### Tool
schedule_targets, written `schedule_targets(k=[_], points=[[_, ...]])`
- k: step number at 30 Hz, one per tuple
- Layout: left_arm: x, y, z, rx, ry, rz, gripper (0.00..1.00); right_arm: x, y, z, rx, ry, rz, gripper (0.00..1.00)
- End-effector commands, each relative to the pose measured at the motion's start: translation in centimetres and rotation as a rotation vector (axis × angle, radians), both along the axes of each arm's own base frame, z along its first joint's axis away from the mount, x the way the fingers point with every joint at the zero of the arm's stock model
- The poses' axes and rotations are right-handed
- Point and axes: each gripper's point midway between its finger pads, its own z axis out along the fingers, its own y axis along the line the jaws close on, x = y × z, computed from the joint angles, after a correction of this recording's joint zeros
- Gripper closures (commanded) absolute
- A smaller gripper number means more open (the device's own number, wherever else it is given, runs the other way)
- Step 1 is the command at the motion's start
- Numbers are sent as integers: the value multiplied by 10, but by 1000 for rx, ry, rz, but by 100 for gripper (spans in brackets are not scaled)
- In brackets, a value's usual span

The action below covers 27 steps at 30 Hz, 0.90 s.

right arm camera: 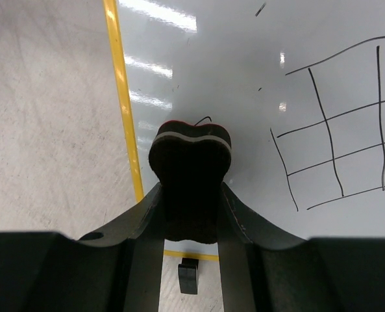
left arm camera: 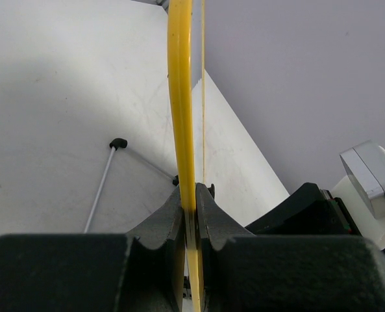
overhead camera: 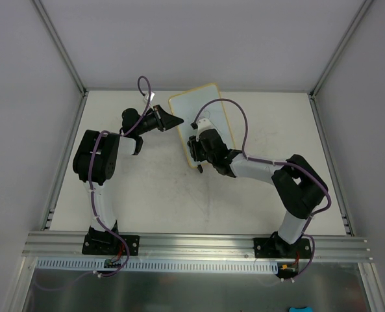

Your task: Erase the whiteboard

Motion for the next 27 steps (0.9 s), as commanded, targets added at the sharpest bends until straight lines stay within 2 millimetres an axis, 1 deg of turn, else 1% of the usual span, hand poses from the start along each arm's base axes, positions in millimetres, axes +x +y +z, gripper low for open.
schedule_targets(k=[1, 6, 7, 9, 10, 12, 13, 14, 16, 18, 19, 21, 22, 24, 25, 27], points=[[0, -6, 22, 8, -146, -24, 100, -27, -7, -43, -89, 117, 44, 100], [-1, -5, 22, 10, -147, -27, 100, -17, -21, -46, -45, 155, 8, 100], [-1, -5, 21, 11, -145, -27, 100, -12, -28, -45, -22, 166, -12, 100], [-1, -5, 23, 12, -148, -27, 100, -7, -38, -45, -5, 172, -36, 100], [-2, -5, 22, 13, -147, -28, 100, 0, -48, -44, 3, 173, -63, 100], [-2, -5, 21, 13, -147, -28, 100, 3, -60, -46, 6, 179, -90, 100], [-2, -5, 23, 12, -147, -27, 100, 9, -69, -44, 13, 177, -113, 100], [-2, -5, 22, 12, -147, -28, 100, 10, -75, -46, 11, 182, -125, 100], [-2, -6, 22, 11, -147, -30, 100, 19, -90, -45, 22, 174, -163, 100], [-2, -6, 22, 11, -146, -32, 100, 24, -101, -46, 26, 173, -189, 100], [-2, -6, 22, 10, -147, -33, 100, 29, -111, -46, 29, 173, -214, 100], [-2, -6, 23, 11, -149, -36, 100, 33, -119, -44, 29, 168, -237, 100], [-2, -6, 23, 10, -152, -37, 100, 37, -128, -44, 24, 165, -266, 100], [-2, -6, 24, 10, -152, -39, 100, 41, -136, -42, 25, 160, -289, 100], [-2, -6, 24, 10, -151, -39, 100, 45, -143, -42, 19, 157, -311, 100], [-3, -6, 24, 10, -152, -41, 100, 46, -149, -45, 29, 174, -344, 100]])
